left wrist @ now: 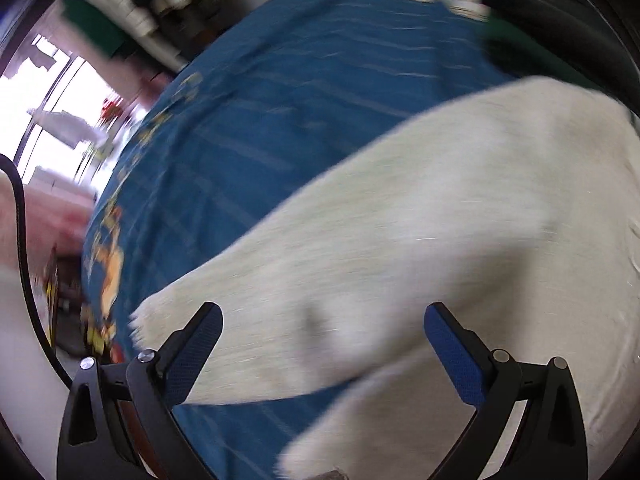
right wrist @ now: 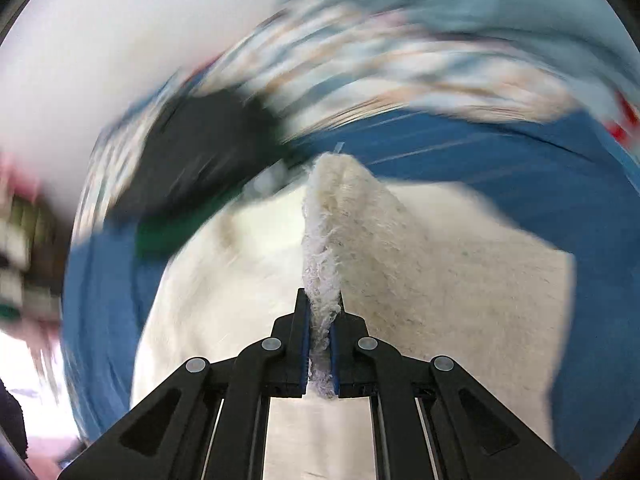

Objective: Fold large clothes
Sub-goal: 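Grasp the other sleeve cuff with the left gripper while the right gripper holds its sleeve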

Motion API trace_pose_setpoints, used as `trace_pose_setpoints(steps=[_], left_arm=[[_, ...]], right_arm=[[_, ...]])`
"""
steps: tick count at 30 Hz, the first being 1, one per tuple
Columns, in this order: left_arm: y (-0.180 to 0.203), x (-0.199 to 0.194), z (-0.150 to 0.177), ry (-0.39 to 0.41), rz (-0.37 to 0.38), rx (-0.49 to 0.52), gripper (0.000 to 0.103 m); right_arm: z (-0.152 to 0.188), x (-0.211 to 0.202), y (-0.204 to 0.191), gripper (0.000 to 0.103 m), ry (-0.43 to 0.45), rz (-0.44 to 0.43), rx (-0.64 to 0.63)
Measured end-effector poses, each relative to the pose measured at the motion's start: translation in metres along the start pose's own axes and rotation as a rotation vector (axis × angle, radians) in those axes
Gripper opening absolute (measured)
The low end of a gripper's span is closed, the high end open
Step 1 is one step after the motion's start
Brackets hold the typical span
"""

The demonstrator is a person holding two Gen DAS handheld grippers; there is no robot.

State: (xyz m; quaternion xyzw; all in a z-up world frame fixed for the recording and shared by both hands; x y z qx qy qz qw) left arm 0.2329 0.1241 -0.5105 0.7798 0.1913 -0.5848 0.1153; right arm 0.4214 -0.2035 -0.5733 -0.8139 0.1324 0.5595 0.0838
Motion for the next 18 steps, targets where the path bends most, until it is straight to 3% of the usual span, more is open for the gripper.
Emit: trace_pose_setpoints(steps=[2, 6, 8, 11, 13, 16, 18], left_arm=[[-0.026, -0.001, 0.009, -0.008, -0.008, -0.057, 0.103], [-0.082, 0.0, 0.033, -0.053, -0.021, -0.176, 0.103], [-0.109, 0.0, 0.046, -0.08, -0.023, -0.24, 0.103], [-0.141, 0.002, 0.067, -0.126, 0.015, -0.348, 0.103], [-0.164, 0.008, 0.084, -0.16, 0.123, -0.48, 0.103], [-0.185, 0.027, 0.097, -0.161, 0.307, -0.671, 0.102], [-0.194, 0.047, 0.1, -0.165, 0.404, -0.791, 0.102]], right_arm=[[0.022, 0.037, -0.079, 0.008, -0.03, 0.007, -0.179], [0.077, 0.089, -0.176, 0.009, -0.095, 0.061, -0.457], [0.096, 0.105, -0.203, 0.023, -0.09, 0.09, -0.543], [0.089, 0.091, -0.201, 0.037, -0.166, -0.121, -0.462], [0.082, 0.068, -0.183, 0.05, -0.161, -0.175, -0.393], [0.076, 0.037, -0.148, 0.05, -0.169, -0.181, -0.309], [0.086, 0.031, -0.116, 0.051, -0.2, -0.129, -0.273]])
Point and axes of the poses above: each gripper's, at about its wrist camera, not at the fingertips, and x roughly the way its jaws point, y to its right, z to its underside, the point moved 1 cm from there along x, roughly the way its jaws point, and after that the axes turned 15 degrees about z, right-handed, at the moved point
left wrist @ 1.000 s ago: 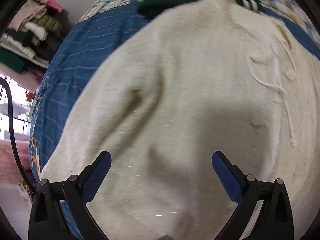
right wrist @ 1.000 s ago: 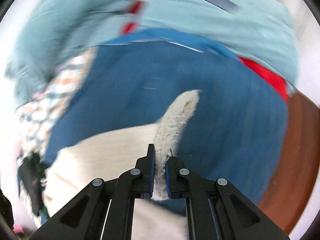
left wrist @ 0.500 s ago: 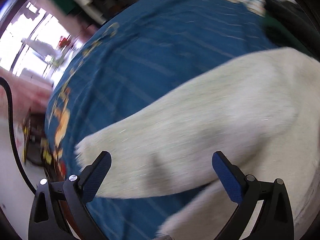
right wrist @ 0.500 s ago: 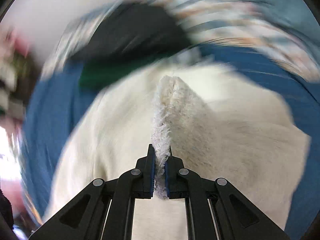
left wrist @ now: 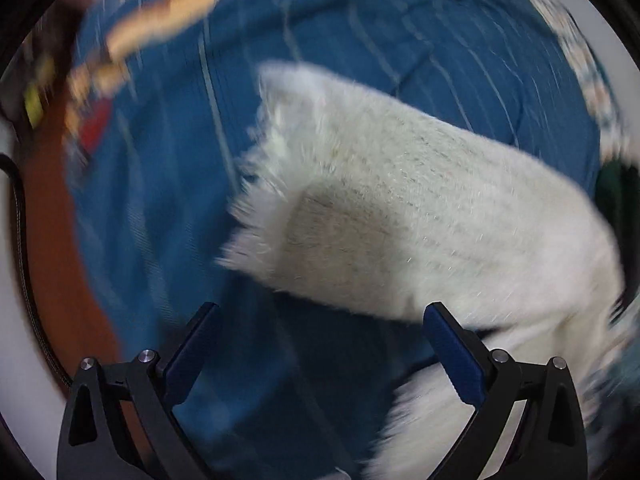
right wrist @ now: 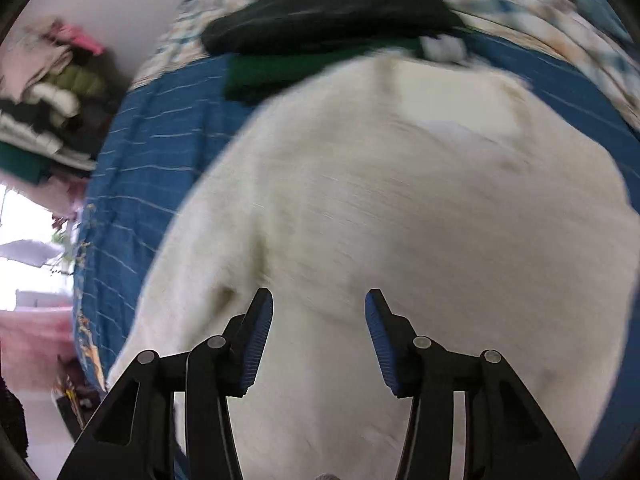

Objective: Fold large clothes

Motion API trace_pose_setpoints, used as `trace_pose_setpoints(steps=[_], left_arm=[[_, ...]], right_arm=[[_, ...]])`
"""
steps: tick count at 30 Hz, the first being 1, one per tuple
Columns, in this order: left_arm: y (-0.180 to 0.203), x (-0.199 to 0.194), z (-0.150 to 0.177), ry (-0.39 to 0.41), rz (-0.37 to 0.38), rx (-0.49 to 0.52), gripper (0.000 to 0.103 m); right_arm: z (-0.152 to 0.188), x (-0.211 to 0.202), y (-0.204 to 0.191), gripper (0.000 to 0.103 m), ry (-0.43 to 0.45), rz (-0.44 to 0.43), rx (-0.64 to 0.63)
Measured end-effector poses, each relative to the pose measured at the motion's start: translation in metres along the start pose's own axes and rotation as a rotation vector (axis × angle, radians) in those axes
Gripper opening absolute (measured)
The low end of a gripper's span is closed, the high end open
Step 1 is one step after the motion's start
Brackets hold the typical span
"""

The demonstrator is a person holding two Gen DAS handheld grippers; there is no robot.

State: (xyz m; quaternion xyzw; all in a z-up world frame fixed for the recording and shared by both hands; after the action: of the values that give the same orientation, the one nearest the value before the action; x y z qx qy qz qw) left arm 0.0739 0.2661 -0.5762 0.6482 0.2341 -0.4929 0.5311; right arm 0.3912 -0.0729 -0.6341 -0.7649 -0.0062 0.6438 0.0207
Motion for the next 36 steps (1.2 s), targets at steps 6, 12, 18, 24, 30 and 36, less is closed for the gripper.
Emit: trace_pose_setpoints(steps=[6, 12, 18, 24, 30, 36], left_arm=[[-0.001, 0.024, -0.06, 0.167, 0.044, -0.108, 0.054], [0.049, 0.01, -0.13, 0.316, -0.049, 0.143, 0.019], [0.098, -0.008, -0.167, 0.345, -0.08, 0.383, 0.019], [0.126, -0.006, -0.167, 0.338, -0.113, 0.492, 0.018], [0.123, -0.01, -0.156, 0.31, -0.116, 0.469, 0.018], [0.126, -0.004, -0.15, 0.283, -0.118, 0.494, 0.018]], right_arm=[[0.042, 0.016, 0.087, 0.051, -0.101, 0.084, 0.073], [0.028, 0.018, 0.059, 0.065, -0.015, 0.176, -0.052], [0.018, 0.075, -0.059, 0.054, 0.076, 0.429, -0.496], [0.057, 0.056, -0.129, 0.0, 0.242, 0.383, -0.675], [0.07, 0.048, -0.135, 0.012, 0.289, 0.542, -0.693], [0.092, 0.068, -0.11, 0.045, 0.326, 0.742, -0.892]])
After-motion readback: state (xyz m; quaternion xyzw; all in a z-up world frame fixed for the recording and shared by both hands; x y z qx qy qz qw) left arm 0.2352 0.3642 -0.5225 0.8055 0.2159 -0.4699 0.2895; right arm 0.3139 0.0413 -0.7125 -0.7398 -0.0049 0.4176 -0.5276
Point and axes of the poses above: each gripper's, at about its wrist camera, not at the fingertips, and x roughly the way its jaws point, y to its right, z to its underside, the point moved 1 cm from there along x, roughly the way its jaws point, and after that the axes turned 15 degrees about z, right-handed, at the moved point
